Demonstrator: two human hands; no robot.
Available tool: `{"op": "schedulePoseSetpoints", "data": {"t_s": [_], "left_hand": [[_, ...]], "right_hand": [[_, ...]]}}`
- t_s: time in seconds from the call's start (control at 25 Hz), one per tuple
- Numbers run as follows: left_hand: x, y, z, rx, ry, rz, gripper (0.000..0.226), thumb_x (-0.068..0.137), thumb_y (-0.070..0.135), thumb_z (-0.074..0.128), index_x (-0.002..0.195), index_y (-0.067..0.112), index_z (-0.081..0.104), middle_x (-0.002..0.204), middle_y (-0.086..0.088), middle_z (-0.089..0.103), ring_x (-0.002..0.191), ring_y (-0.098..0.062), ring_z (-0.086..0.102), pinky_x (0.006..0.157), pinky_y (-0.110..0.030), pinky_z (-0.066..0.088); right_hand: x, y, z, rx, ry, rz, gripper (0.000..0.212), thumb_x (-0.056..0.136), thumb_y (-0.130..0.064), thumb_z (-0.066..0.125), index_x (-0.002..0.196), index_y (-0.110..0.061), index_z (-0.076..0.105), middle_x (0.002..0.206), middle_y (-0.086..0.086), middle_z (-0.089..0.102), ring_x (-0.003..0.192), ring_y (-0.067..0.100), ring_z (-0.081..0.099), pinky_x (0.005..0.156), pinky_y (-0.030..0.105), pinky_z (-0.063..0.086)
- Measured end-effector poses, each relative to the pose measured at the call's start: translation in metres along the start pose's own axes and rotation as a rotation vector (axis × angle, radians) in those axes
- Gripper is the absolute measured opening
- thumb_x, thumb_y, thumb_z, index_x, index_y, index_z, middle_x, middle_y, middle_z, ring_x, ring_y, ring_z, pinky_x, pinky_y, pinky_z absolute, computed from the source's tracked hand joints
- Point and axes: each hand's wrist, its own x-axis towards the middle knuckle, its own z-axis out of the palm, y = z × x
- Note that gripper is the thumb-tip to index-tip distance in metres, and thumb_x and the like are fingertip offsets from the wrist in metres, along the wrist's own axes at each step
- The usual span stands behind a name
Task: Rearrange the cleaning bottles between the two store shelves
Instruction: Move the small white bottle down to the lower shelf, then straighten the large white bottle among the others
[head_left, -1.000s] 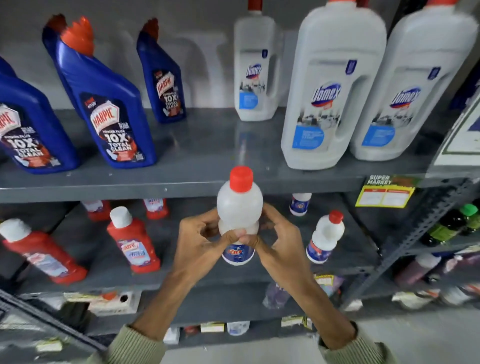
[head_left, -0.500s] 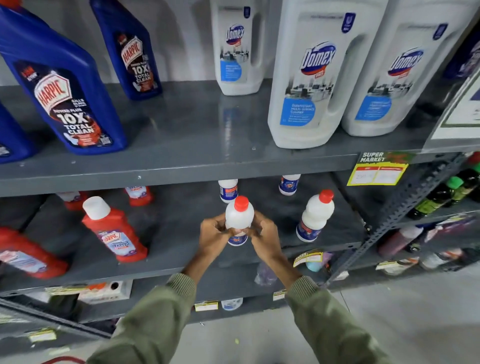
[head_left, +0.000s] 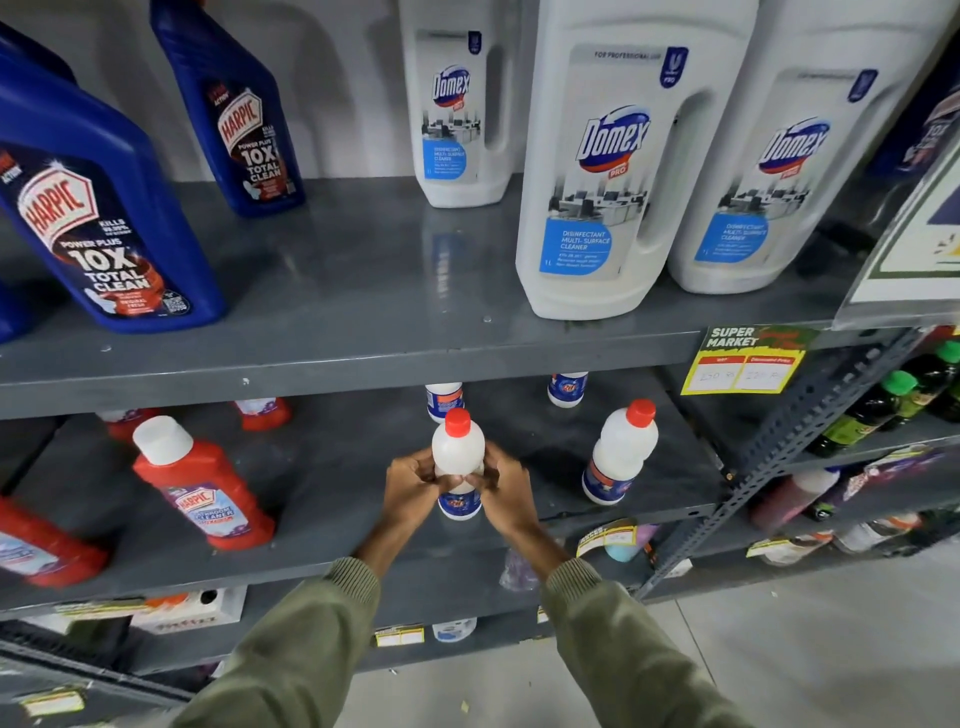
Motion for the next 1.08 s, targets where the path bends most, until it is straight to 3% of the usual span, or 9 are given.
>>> {"op": "schedulePoseSetpoints", "data": {"t_s": [0.24,0.32,0.44,0.6,0.68,0.76,0.88,0.96,1.08], "left_hand": [[-0.008,0.004,-0.004,0.09,-0.033,0.022,0.054,0.072,0.0,0.08,0.122,0.015,0.067,0.088,0.034,0.072,0.109,-0.025,0.071,0.089,-0.025,0.058],[-0.024,0.015,-0.006,0.19,0.043,0.087,0.066,0.071,0.011,0.084,0.131,0.018,0.06,0.116,0.029,0.066,0.122,-0.016,0.062,0.095,-0.016,0.051],[-0.06,0.042,-0.004,0.221,0.273,0.333,0.07,0.076,0.007,0.08,0.14,0.013,0.051,0.142,0.01,0.048,0.137,-0.004,0.042,0.114,-0.026,0.038],[-0.082,0.119,0.002,0.201,0.392,0.934,0.049,0.076,-0.009,0.074,0.123,-0.004,0.059,0.13,-0.005,0.059,0.126,0.003,0.055,0.104,-0.018,0.047],[-0.079,0.173,0.001,0.202,0.449,1.094,0.035,0.08,-0.01,0.071,0.115,-0.007,0.063,0.119,-0.009,0.065,0.109,0.015,0.061,0.087,-0.007,0.051],[-0.078,0.217,-0.002,0.212,0.555,1.184,0.024,0.086,0.002,0.07,0.109,-0.004,0.068,0.11,-0.009,0.069,0.089,0.015,0.065,0.07,-0.004,0.051],[-0.07,0.265,-0.002,0.186,0.594,1.152,0.027,0.088,0.015,0.072,0.111,0.001,0.071,0.101,-0.002,0.074,0.069,-0.011,0.07,0.064,-0.019,0.058],[-0.059,0.293,0.003,0.15,0.557,0.986,0.037,0.088,0.025,0.071,0.122,0.009,0.067,0.087,-0.015,0.079,0.064,-0.021,0.069,0.067,-0.04,0.06],[-0.045,0.323,0.018,0.034,0.335,0.733,0.043,0.09,0.031,0.066,0.129,0.014,0.062,0.113,-0.01,0.075,0.101,-0.01,0.072,0.086,-0.029,0.06]], "right_hand": [[-0.008,-0.003,-0.002,-0.051,-0.014,-0.023,0.052,0.088,-0.005,0.066,0.137,-0.017,0.056,0.127,-0.002,0.068,0.116,0.014,0.063,0.107,0.045,0.053],[-0.016,-0.008,-0.01,-0.075,-0.017,-0.084,0.058,0.09,-0.009,0.067,0.144,-0.017,0.05,0.14,-0.001,0.062,0.125,0.016,0.06,0.111,0.043,0.048],[-0.038,-0.032,-0.034,-0.121,0.108,-0.285,0.057,0.094,-0.016,0.065,0.147,-0.023,0.046,0.147,-0.018,0.049,0.131,0.015,0.056,0.11,0.03,0.047],[-0.06,-0.099,-0.073,-0.088,0.44,-0.762,0.036,0.095,-0.007,0.061,0.131,-0.007,0.062,0.128,-0.004,0.068,0.111,0.025,0.067,0.095,0.033,0.057],[-0.064,-0.142,-0.095,-0.086,0.6,-0.929,0.025,0.093,0.0,0.062,0.117,0.001,0.068,0.11,0.002,0.076,0.095,0.025,0.069,0.085,0.032,0.056],[-0.067,-0.182,-0.118,-0.098,0.769,-1.03,0.016,0.092,0.004,0.063,0.106,0.004,0.07,0.096,0.004,0.075,0.081,0.017,0.064,0.077,0.031,0.052],[-0.06,-0.231,-0.15,-0.036,0.875,-1.033,0.02,0.095,-0.005,0.061,0.113,0.002,0.067,0.099,0.002,0.068,0.082,0.026,0.062,0.083,0.027,0.049],[-0.051,-0.253,-0.166,-0.038,0.85,-0.935,0.033,0.098,-0.015,0.059,0.128,-0.001,0.06,0.12,0.0,0.063,0.105,0.03,0.063,0.096,0.032,0.051],[-0.033,-0.267,-0.174,-0.112,0.711,-0.72,0.047,0.102,-0.03,0.05,0.146,-0.012,0.043,0.149,-0.001,0.05,0.138,0.018,0.047,0.115,0.039,0.042]]}}
